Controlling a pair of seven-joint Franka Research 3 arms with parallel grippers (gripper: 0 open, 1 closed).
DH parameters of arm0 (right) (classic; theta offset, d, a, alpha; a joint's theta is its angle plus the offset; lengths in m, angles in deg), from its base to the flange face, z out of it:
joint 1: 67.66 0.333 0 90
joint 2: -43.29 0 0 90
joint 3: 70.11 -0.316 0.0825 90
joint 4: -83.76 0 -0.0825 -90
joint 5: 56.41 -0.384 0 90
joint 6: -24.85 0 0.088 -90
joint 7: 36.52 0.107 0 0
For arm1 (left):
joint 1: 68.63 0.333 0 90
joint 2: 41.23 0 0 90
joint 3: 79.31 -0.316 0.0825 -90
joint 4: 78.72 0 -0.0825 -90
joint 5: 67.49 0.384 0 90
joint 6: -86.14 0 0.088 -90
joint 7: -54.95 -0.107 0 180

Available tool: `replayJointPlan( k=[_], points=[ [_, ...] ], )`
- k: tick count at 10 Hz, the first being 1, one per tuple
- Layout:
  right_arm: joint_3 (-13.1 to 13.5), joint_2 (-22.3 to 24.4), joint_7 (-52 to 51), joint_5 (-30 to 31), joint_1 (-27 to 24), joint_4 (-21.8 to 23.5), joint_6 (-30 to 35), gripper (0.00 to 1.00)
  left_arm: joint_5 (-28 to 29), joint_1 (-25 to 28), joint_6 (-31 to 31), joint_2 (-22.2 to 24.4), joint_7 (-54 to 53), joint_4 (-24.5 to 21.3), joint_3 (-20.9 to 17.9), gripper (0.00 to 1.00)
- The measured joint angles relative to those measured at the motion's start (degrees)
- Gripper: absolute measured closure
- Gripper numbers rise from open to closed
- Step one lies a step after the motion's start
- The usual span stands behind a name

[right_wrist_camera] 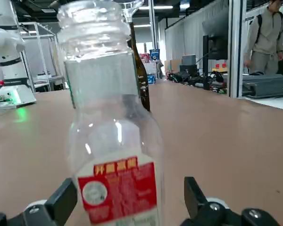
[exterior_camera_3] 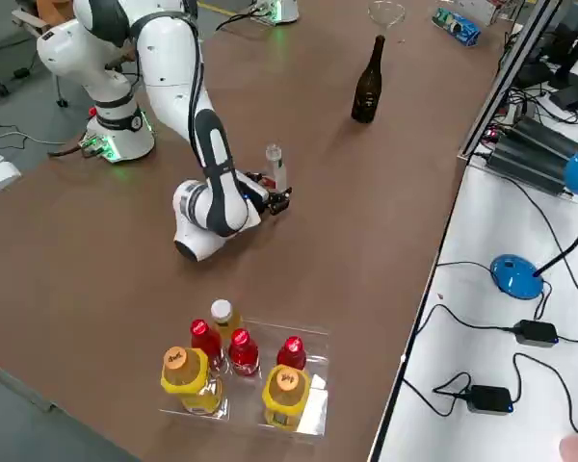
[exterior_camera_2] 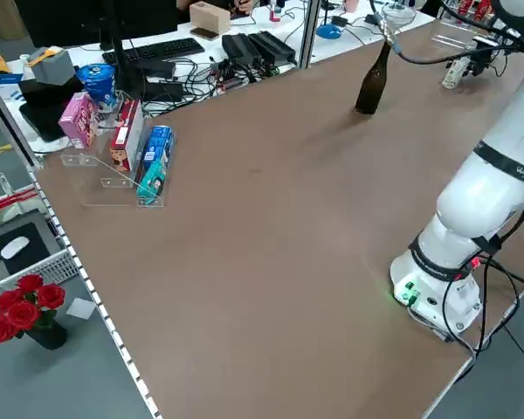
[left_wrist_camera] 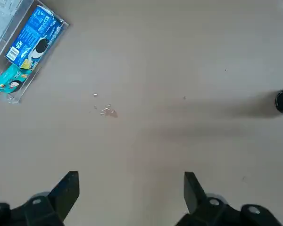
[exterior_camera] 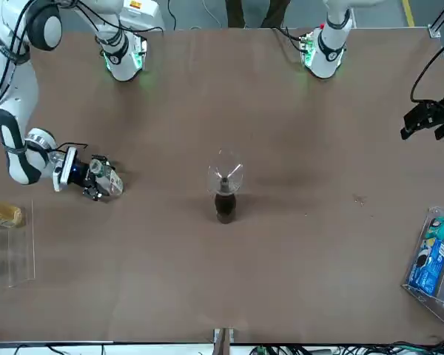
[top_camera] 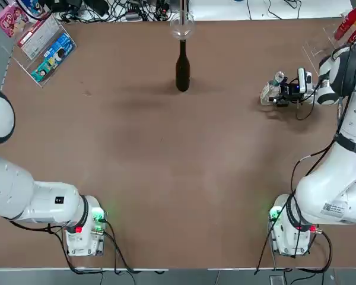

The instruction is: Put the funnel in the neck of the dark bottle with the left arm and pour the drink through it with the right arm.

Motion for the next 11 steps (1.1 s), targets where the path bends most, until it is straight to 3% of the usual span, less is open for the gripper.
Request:
replayJointPlan(
  k=[3, 6, 8, 11],
  points=[
    [4.53, 0.03, 0.56, 2.35, 0.03, -0.56, 1.05, 0.0, 0.0, 0.0, 0.0, 0.0, 0.03, 0.04, 0.01, 0.02],
    [9.2, 1.79, 4.43, 9.65, 0.06, -2.16, 1.79, 0.0, -0.01, 0.0, 0.0, 0.0, 0.03, 0.15, 0.05, 0.02],
    [10.7, 6.29, 16.45, 15.08, 0.14, -4.15, 1.77, 0.0, -0.02, 0.0, 0.0, 0.0, 0.03, 0.18, 0.06, 0.02],
    [10.93, 16.52, 43.42, 25.96, 1.23, -11.05, 0.31, 0.0, -0.03, 0.0, -0.01, 0.0, 0.03, 0.21, 0.07, 0.02]
  ],
)
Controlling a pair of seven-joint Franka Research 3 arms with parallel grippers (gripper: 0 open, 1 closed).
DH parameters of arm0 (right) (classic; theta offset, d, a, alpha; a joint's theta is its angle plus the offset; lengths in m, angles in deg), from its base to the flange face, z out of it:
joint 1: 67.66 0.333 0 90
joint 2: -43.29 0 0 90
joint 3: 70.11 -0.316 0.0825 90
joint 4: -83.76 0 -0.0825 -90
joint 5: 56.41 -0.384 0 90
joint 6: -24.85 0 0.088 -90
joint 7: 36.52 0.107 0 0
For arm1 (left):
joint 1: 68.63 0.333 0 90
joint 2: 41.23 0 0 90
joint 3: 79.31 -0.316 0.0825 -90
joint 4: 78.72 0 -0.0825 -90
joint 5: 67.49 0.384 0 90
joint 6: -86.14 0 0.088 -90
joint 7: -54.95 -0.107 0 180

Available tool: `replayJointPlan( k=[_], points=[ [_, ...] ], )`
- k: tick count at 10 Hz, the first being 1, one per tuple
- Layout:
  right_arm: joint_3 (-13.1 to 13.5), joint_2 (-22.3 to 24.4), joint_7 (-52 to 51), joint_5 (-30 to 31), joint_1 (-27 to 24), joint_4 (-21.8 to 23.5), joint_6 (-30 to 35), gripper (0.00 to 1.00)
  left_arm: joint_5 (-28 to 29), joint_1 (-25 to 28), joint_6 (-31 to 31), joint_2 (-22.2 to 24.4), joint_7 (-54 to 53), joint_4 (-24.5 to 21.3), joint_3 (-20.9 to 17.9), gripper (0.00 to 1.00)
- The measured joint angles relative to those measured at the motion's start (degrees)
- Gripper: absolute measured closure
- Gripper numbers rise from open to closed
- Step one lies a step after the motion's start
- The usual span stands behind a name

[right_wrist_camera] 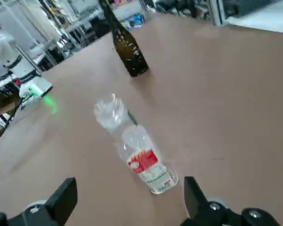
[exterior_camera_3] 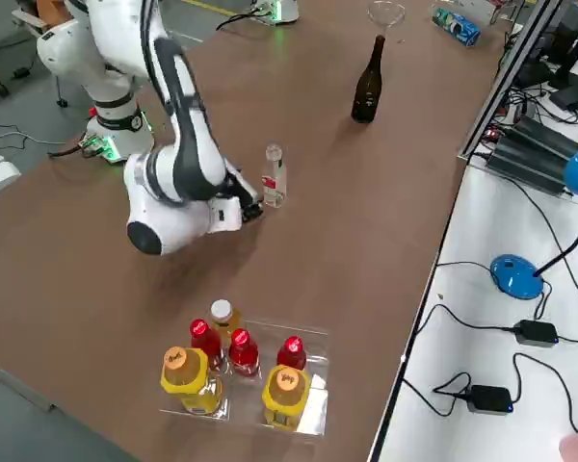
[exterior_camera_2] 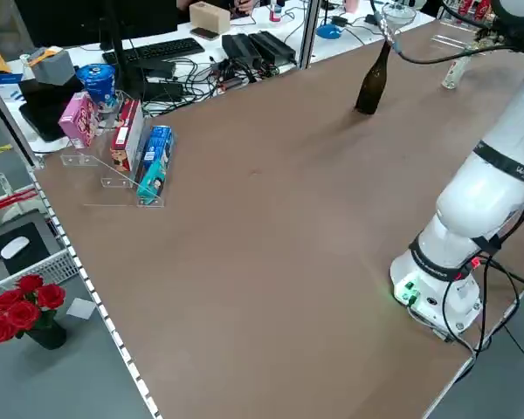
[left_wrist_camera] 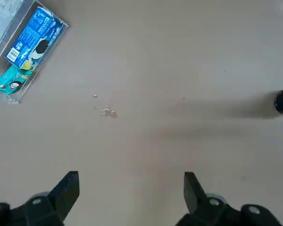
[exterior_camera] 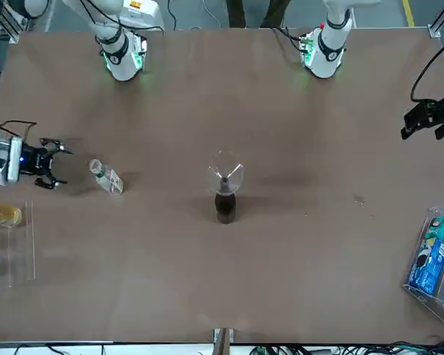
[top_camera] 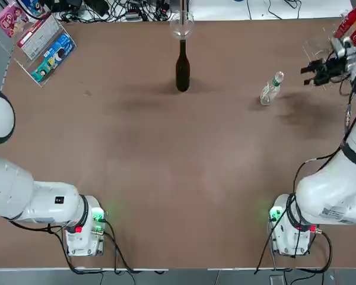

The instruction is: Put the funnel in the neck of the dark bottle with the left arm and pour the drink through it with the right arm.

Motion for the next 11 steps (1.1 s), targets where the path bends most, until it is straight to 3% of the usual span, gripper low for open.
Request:
replayJointPlan(
  k=[3, 4, 6, 8, 11],
  points=[
    [-0.67, 6.79, 25.74, 12.05, 1.75, -10.44, -1.14, 0.0, 0.0, 0.0, -0.02, 0.0, 0.0, 0.0, 0.01, 0.02],
    [-2.0, 7.96, 33.91, 16.25, 1.97, -13.54, -1.42, 0.0, -0.01, 0.0, -0.02, 0.0, 0.0, 0.0, 0.01, 0.02],
    [-7.35, 11.06, 51.8, 27.02, 2.05, -16.78, -3.36, 0.0, -0.02, 0.0, -0.02, 0.0, 0.0, 0.01, 0.02, 0.02],
    [-15.43, 16.67, 72.04, 37.83, 2.15, -17.79, -3.78, 0.0, -0.04, -0.03, -0.02, 0.0, 0.0, 0.04, 0.07, 0.02],
    [-23.12, 23.52, 97.67, 44.72, 2.17, -17.79, -0.9, 0.0, -0.05, -0.04, -0.02, 0.01, 0.0, 0.08, 0.08, 0.02]
  ],
)
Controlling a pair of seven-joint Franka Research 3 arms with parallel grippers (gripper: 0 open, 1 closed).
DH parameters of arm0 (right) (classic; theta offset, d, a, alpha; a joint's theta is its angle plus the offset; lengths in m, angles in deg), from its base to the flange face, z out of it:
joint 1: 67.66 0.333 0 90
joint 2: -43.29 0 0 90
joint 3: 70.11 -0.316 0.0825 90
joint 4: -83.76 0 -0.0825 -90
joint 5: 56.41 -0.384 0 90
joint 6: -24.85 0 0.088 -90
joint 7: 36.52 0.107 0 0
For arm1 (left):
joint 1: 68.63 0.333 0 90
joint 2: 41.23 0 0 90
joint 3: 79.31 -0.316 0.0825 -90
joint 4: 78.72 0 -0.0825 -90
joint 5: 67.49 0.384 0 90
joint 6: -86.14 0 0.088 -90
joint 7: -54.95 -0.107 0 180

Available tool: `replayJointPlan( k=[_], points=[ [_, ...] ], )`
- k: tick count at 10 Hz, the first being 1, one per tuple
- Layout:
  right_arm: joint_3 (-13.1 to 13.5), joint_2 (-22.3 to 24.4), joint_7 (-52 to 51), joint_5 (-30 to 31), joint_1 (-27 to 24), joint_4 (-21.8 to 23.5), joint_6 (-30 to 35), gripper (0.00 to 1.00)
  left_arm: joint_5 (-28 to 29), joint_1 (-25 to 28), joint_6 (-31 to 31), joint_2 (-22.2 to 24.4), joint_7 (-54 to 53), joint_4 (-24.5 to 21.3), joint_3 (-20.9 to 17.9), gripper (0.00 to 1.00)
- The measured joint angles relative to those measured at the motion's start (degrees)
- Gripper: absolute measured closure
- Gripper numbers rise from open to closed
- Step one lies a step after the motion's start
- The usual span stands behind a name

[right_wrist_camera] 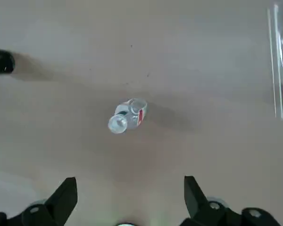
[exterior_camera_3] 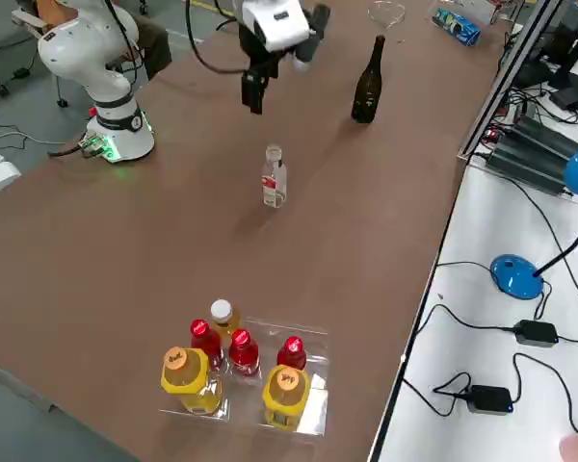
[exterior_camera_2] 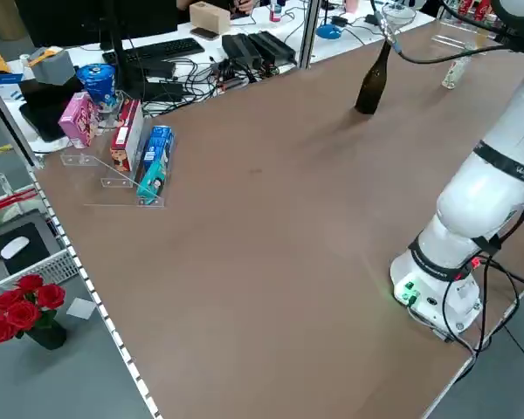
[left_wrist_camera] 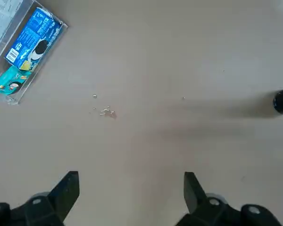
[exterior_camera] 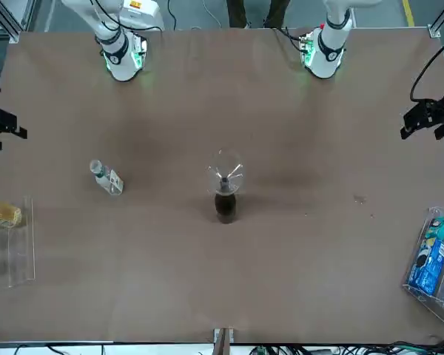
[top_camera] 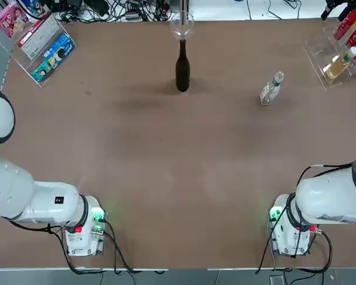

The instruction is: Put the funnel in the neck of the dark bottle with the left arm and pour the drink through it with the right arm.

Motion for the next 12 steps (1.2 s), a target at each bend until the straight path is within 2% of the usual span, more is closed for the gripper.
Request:
replayJointPlan(
  k=[2, 6, 12],
  points=[
    [-2.83, 3.33, 12.35, 2.1, -0.1, 0.01, 2.13, 0.0, -0.75, 0.07, 0.0, 0.0, 0.0, 0.01, -0.09, 0.02],
    [-8.57, 7.68, 18.6, 6.94, -1.41, 0.08, 4.5, 0.0, -1.22, 0.21, 0.0, 0.0, 0.0, 0.03, -0.21, 0.02],
    [-8.92, 8.65, 18.81, 7.2, -2.23, 0.35, 4.53, 0.0, -1.22, 0.3, 0.0, 0.0, 0.02, 0.05, -0.25, 0.02]
  ],
)
